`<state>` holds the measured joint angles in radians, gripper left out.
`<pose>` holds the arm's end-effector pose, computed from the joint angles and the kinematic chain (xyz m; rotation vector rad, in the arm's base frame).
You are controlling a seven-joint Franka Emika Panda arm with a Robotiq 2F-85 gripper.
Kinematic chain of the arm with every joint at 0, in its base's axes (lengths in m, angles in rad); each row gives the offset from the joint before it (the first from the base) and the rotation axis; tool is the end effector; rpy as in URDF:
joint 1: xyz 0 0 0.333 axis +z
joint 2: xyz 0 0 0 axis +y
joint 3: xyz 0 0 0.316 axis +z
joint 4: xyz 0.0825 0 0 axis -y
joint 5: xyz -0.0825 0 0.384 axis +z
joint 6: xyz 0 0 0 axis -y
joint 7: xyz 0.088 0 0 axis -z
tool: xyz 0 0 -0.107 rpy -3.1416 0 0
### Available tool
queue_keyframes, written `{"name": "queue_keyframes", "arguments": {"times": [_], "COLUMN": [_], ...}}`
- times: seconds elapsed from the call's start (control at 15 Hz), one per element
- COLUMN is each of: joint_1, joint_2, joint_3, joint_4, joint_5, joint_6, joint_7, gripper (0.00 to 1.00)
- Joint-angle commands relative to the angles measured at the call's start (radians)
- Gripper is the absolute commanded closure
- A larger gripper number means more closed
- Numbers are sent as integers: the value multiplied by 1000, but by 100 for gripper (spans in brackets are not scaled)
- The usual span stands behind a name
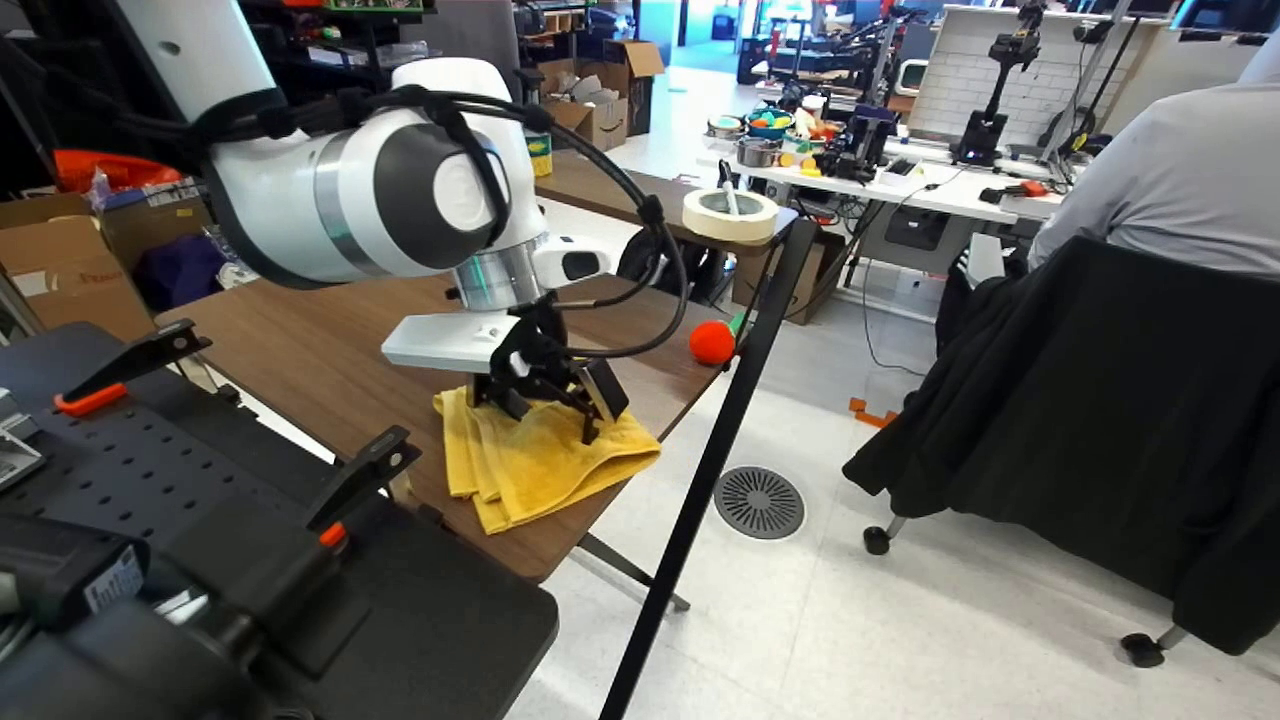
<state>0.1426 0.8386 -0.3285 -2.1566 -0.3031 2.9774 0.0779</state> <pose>0.5133 -0.0971 0.0243 2.8439 0.2017 -0.0390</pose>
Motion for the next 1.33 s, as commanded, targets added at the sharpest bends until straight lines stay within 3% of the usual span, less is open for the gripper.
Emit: {"name": "queue_keyframes", "arguments": {"times": [0.0, 0.2, 0.4, 0.47, 0.67, 1.07, 1.27], "joint_1": [83, 138, 144, 131, 130, 137, 109], "joint_2": [24, 26, 19, -43, -57, -47, -55], "joint_3": [-10, -1, 62, 13, 45, 43, 103], "joint_4": [-159, -245, -320, -275, -318, -311, -300], "joint_5": [-41, -25, -3, 35, 34, 45, 32], "joint_6": [172, 322, 420, 370, 402, 398, 369], "joint_7": [-64, -148, -248, -258, -288, -296, -327], "gripper": [0, 0, 0, 0, 0, 0, 0]}}
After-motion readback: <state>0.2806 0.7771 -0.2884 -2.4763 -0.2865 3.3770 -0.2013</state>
